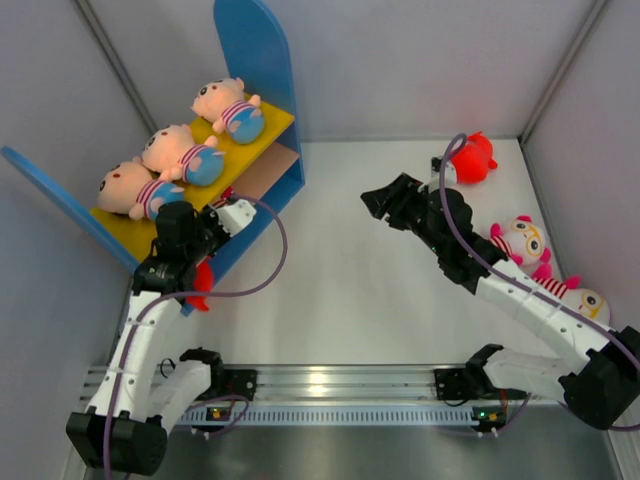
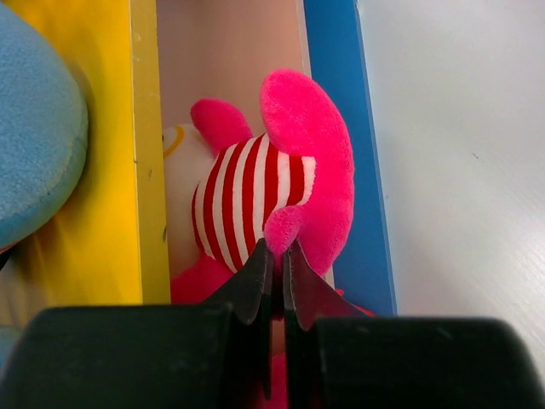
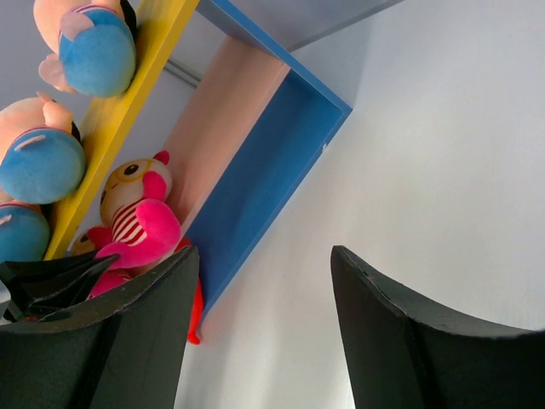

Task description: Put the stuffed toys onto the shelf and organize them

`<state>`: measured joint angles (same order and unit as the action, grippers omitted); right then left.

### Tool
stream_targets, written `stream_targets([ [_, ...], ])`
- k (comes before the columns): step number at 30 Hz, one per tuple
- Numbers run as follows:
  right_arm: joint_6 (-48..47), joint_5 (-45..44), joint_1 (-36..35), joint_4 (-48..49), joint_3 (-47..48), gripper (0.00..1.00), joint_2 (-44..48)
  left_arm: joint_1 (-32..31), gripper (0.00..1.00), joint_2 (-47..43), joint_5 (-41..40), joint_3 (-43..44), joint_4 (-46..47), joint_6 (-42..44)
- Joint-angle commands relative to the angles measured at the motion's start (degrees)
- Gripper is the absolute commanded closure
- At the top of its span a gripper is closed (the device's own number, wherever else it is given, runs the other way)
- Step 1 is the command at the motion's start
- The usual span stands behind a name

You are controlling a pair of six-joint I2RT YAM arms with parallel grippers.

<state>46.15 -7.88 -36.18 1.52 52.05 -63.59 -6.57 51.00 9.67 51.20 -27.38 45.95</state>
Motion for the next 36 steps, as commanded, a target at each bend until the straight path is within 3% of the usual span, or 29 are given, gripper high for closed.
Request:
stream_targets([
  [1, -1.41, -1.0, 0.41, 0.68, 0.15, 0.36, 2.16, 0.77, 1.0, -1.43, 1.05, -0.31, -1.18, 0.63],
  [36, -2.91, -1.79, 0.41, -0.46, -0.55, 0.36, 5.5, 2.35, 1.0, -0.73, -7.3, 0.66, -1.63, 2.03],
])
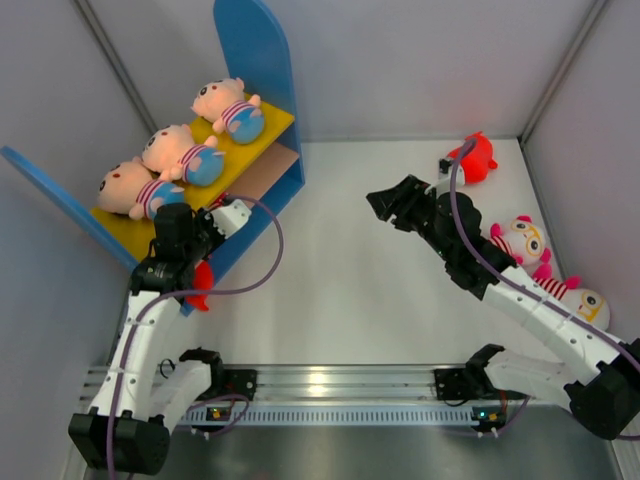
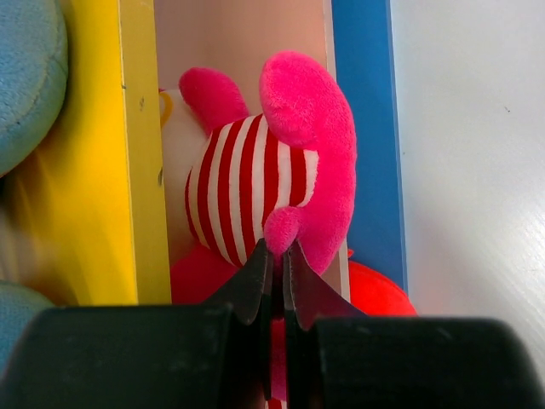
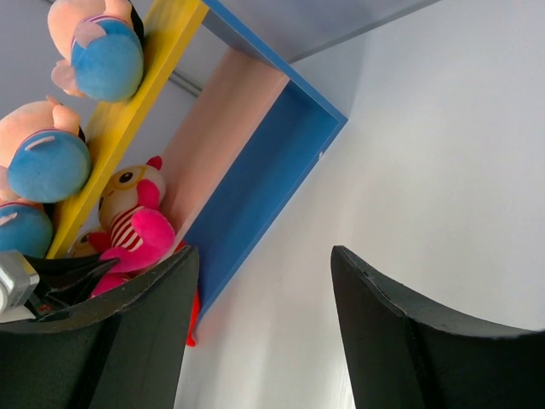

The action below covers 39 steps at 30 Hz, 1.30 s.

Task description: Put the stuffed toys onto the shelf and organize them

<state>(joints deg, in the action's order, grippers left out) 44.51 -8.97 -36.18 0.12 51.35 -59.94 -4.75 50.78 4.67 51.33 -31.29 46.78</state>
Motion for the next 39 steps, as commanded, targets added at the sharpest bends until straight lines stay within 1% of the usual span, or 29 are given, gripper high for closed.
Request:
stream_targets([
  [1, -1.36, -0.78, 0.41, 0.85, 0.15, 0.36, 2.02, 0.54, 0.97, -0.69, -1.86, 0.44, 2.28, 1.29],
  [2, -1.36, -0.87, 0.41, 0.76, 0.15, 0.36, 2.11, 0.54, 0.95, -1.03, -1.51, 0.35, 2.2, 1.38],
  [3, -1.36, -0.96, 0.41, 0.76, 0.15, 0.36, 2.2, 0.54, 0.85, -1.73, -1.15, 0.17, 2.2, 1.55],
  [6, -1.18, -1.05, 0.41, 0.85, -0.02, 0.35, 2.11, 0.54, 0.61, -2.35, 0.17, 0.17, 2.2, 1.73],
  [7, -1.09, -0.87, 0.41, 0.93, -0.2, 0.36, 2.11, 0.54, 0.6, -2.27, 0.17, 0.35, 2.2, 1.64],
  [13, -1.09, -0.78, 0.41, 0.85, -0.29, 0.36, 2.11, 0.54, 0.59, -2.62, 1.57, 1.67, 2.2, 1.03],
  [20, -1.01, -0.78, 0.41, 0.76, -0.2, 0.36, 2.29, 0.54, 0.58, -3.15, 6.14, 4.74, 1.76, 0.23],
  [24, -1.36, -0.78, 0.41, 0.23, 0.06, 0.35, 2.37, 0.54, 0.58, -4.11, 7.2, 3.34, 0.97, 1.82],
  [29, -1.71, -0.7, 0.41, 0.14, 0.15, 0.36, 2.11, 0.54, 0.58, -4.73, 9.13, 3.86, -0.7, 1.64],
  [33, -1.62, -0.52, 0.41, 0.23, 0.24, 0.36, 1.76, 0.54, 0.58, -4.73, 12.64, 6.23, -0.79, 0.85],
  [36, -1.62, -0.17, 0.33, 0.06, 0.33, 0.36, 1.67, 0.54, 0.6, -3.77, 16.07, 9.92, -0.79, -2.04],
  [37, -1.62, -0.17, 0.41, 0.06, 0.33, 0.36, 1.58, 0.54, 0.66, -3.24, 16.68, 10.97, -1.4, -2.83],
  [39, -1.8, -0.17, 0.41, 0.05, 0.33, 0.36, 1.58, 0.54, 0.71, -2.01, 19.49, 13.7, -2.63, -4.07],
])
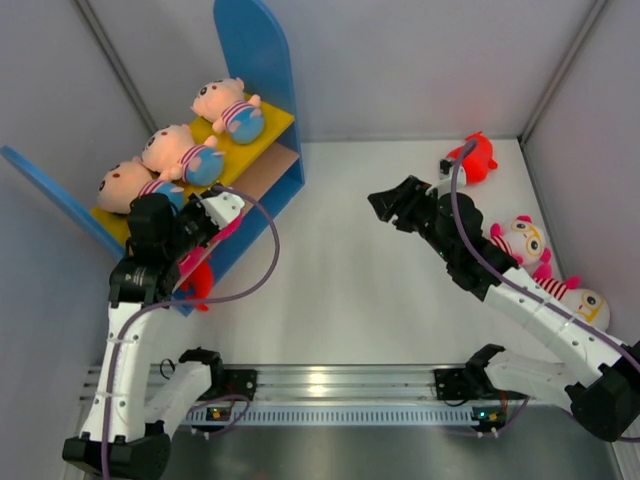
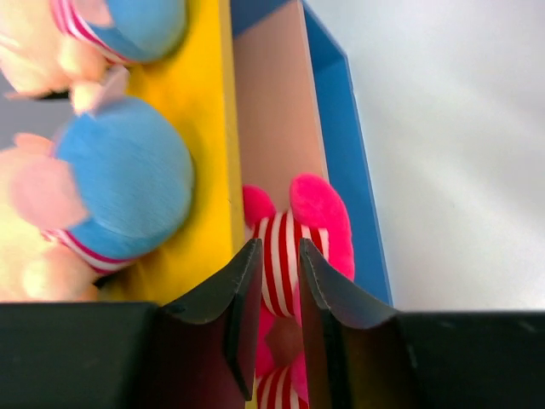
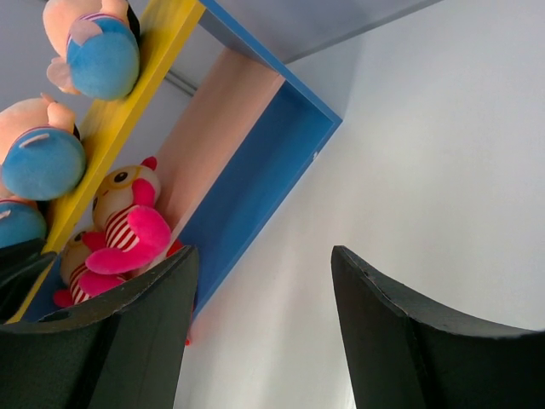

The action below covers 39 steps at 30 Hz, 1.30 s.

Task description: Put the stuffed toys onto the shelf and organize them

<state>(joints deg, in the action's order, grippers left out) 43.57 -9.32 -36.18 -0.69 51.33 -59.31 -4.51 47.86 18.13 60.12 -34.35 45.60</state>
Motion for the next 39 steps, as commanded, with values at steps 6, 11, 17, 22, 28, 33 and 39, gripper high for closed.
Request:
stream_targets([
  [6, -0.86, -0.08, 0.41, 0.86, 0.26, 0.36, 0.51, -2.68, 0.9, 3.81, 2.12, 5.54, -5.46, -0.87],
  [11, -0.77, -0.08, 0.41, 0.86, 0.26, 0.36, -0.54, -10.24, 1.0, 10.75, -12.05, 7.29, -10.56, -0.6],
  [17, -0.15, -0.08, 0.41, 1.22, 0.26, 0.35, -1.95, -22.28, 1.0, 14.0, -15.84, 7.73, -10.48, -2.7],
  [22, -0.24, -0.52, 0.41, 1.04, 0.26, 0.36, -2.48, -22.82, 1.0, 19.11, -23.38, 5.37, -9.52, -3.5],
  [28, -0.94, -1.05, 0.41, 0.86, 1.05, 0.36, -3.18, -21.59, 1.0, 19.38, -30.96, 0.98, -3.19, -3.95],
  [33, -0.86, -0.44, 0.41, 0.86, 1.23, 0.36, -4.15, -17.38, 1.0, 19.38, -29.65, -1.05, 0.77, -2.98],
  [39, -1.29, -0.87, 0.41, 0.86, 1.23, 0.35, -3.53, -10.7, 1.0, 18.07, -24.82, -2.9, 2.09, -4.03],
])
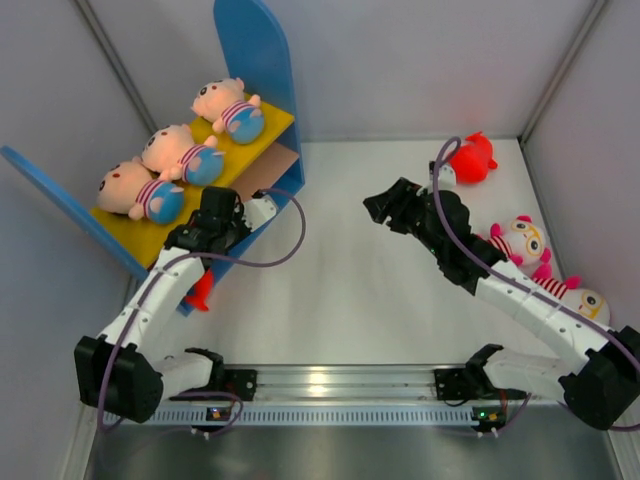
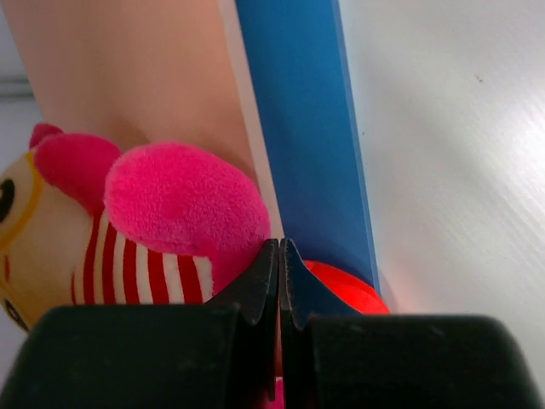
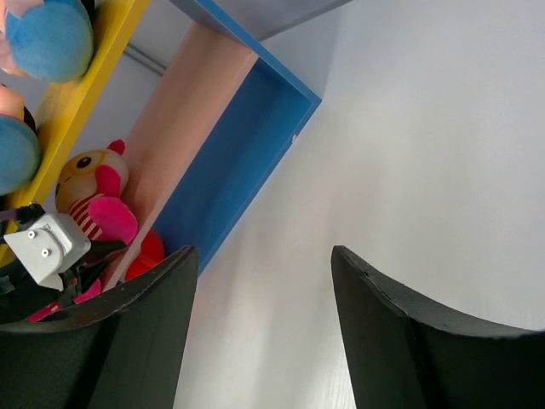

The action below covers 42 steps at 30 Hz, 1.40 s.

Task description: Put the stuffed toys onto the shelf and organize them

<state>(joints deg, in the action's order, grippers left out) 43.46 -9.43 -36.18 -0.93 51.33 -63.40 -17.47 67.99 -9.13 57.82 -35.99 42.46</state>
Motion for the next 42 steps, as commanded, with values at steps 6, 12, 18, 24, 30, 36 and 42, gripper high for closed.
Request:
stream_targets([
  [6, -2.33, -1.29, 0.67, -0.65, 1.58, 0.32, 1.17, 2.88, 1.0, -6.37, 6.57, -1.57, 3.64, -1.41],
  [12, -9.0, -0.33, 10.67, -17.5, 6.58, 0.23, -0.15, 2.8, 1.0, -9.18, 13.95, 0.09, 2.33, -3.25],
  [18, -18.4, -8.12, 26.5, -33.49, 7.12, 0.18, -1.99, 2.8, 0.6, -9.45, 20.98, 3.17, -4.0, -9.75],
  [24, -21.05, -7.62, 35.29, -35.19, 2.21, 0.14, -5.33, 2.62, 0.44, -10.94, 23.72, 3.88, -6.9, -12.31],
  [30, -30.26, 1.25, 38.65, -22.72, -3.25, 0.14, -4.63, 2.62, 0.44, -11.3, 23.19, 3.88, -8.13, -11.52],
  [36, -34.5, -1.81, 38.73, -18.93, -0.97, 0.15, -13.23, 2.53, 0.43, -11.38, 25.21, 4.84, -8.66, -13.01],
  [42, -33.79, -12.98, 38.82, -25.36, 1.58, 0.18, -18.79, 2.53, 0.43, -11.3, 25.38, 5.9, -9.8, -13.01],
])
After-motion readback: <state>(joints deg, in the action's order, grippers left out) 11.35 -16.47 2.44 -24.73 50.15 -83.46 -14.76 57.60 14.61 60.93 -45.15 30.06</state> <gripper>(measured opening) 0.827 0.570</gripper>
